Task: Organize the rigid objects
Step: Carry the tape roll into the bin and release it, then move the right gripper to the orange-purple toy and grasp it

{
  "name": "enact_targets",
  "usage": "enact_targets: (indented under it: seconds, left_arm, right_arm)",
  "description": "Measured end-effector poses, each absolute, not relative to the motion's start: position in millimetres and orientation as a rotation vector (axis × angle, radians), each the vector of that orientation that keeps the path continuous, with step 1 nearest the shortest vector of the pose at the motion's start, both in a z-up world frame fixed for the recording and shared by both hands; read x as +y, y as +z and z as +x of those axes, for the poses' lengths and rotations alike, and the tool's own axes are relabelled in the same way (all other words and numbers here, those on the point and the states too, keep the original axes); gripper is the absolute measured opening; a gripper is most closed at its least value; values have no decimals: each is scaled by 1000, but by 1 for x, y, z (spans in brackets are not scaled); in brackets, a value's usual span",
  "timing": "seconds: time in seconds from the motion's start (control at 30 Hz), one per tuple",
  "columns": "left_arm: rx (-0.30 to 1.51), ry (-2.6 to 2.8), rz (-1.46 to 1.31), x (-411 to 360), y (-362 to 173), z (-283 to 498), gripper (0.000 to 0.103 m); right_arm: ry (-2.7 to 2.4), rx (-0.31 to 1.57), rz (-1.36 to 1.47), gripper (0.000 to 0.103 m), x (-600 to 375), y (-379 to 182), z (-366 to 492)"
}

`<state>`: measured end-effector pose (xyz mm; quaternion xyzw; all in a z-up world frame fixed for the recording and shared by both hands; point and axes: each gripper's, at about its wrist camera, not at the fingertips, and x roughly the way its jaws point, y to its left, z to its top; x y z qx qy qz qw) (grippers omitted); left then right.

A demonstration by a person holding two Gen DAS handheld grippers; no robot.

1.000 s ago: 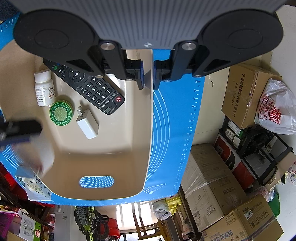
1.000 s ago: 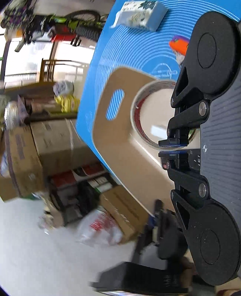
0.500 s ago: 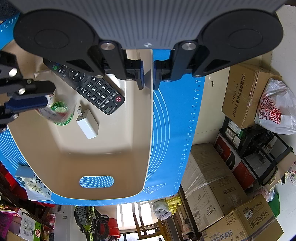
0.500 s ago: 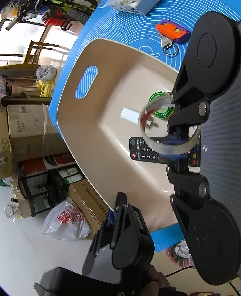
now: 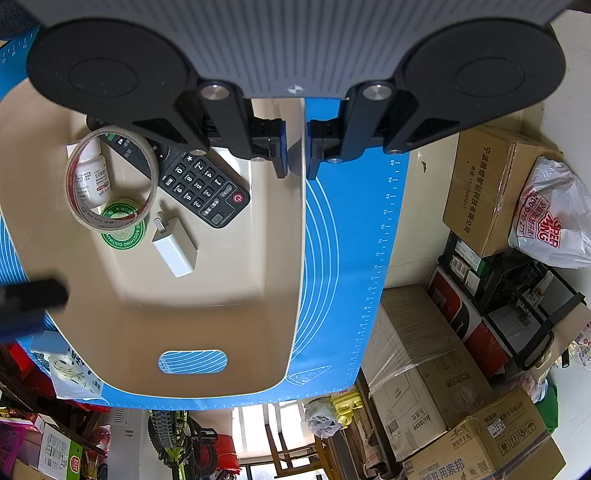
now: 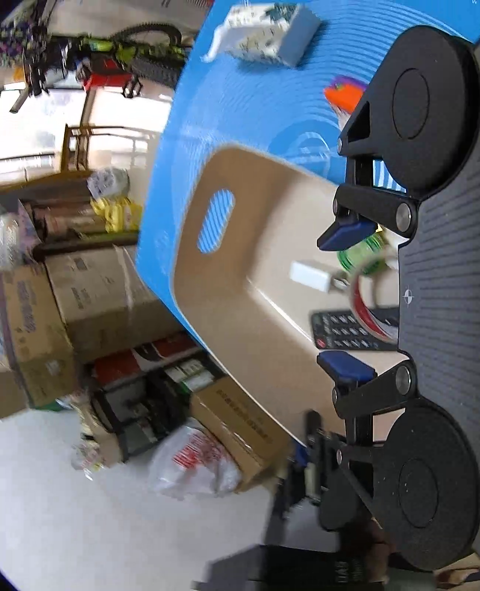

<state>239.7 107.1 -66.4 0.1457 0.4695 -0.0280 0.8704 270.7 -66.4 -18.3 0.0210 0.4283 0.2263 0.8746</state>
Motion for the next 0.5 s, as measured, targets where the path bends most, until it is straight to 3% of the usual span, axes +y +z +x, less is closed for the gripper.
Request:
enact_targets:
  seconds: [0.23, 0.5]
  left_arm:
    - [982, -60, 305, 106, -67, 240, 11]
    - [982, -60, 306, 104, -68, 240, 11]
  right_arm:
    - [287, 826, 152, 80, -118, -12, 295]
    - [86, 894, 187, 80, -171, -60, 324]
